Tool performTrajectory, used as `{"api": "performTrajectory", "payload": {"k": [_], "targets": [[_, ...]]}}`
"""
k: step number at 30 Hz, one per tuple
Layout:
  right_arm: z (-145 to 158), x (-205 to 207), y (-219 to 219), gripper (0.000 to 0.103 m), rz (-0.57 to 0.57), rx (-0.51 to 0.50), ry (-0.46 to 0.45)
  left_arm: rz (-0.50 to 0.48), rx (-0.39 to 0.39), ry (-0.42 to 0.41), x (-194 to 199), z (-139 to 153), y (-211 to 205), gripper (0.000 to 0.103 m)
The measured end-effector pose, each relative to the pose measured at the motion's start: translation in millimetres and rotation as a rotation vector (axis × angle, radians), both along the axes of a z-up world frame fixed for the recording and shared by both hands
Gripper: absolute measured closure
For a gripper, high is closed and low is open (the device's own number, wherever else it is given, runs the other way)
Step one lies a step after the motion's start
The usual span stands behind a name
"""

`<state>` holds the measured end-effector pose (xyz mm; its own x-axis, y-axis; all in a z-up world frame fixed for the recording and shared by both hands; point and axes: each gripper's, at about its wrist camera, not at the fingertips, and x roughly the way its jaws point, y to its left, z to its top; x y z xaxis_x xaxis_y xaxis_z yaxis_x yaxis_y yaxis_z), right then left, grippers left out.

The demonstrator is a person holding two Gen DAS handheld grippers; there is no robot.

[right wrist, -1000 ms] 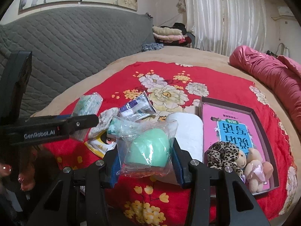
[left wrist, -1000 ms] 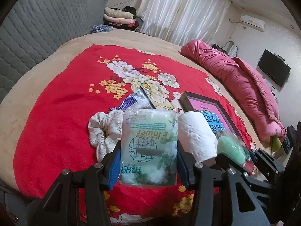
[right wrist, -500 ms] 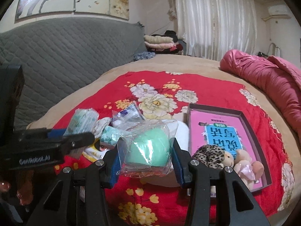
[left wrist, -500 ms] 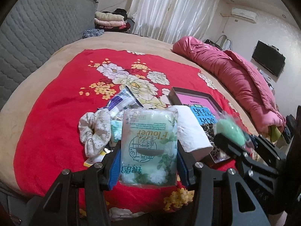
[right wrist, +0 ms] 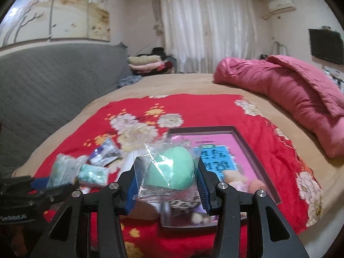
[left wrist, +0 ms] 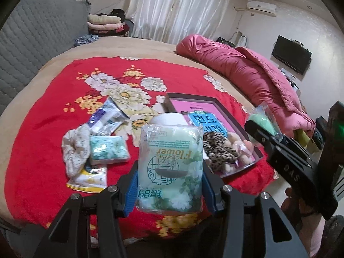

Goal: Organize soft objects
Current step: 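Carry the tissue pack and bagged sponge over the pink tray with both tools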

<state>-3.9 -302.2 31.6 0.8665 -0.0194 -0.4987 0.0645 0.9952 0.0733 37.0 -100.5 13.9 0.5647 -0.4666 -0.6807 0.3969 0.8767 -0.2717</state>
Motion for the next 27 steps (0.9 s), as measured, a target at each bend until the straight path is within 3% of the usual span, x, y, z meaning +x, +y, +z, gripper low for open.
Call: {"api": "performTrajectory", "payload": {"k": [14,22,27], "targets": [[-2.4,-5.0,-58.2,0.054,-0.165,0.033,-0.022,-0.09,0.028,0.013,5.8,-3.6,-47.9,0.052],[-5.4,-10.7,-90.2,0.054,-0.25,0.079,-0.028,-0.198,0.044,0.027,7.9,-7.1,-105.0,0.052],[-9.5,-14.5,-105.9,0.054,-0.289,0.091,-0.024,-0.253,0.056,0.081,10.2,-25.1,-136.9,0.052]]}}
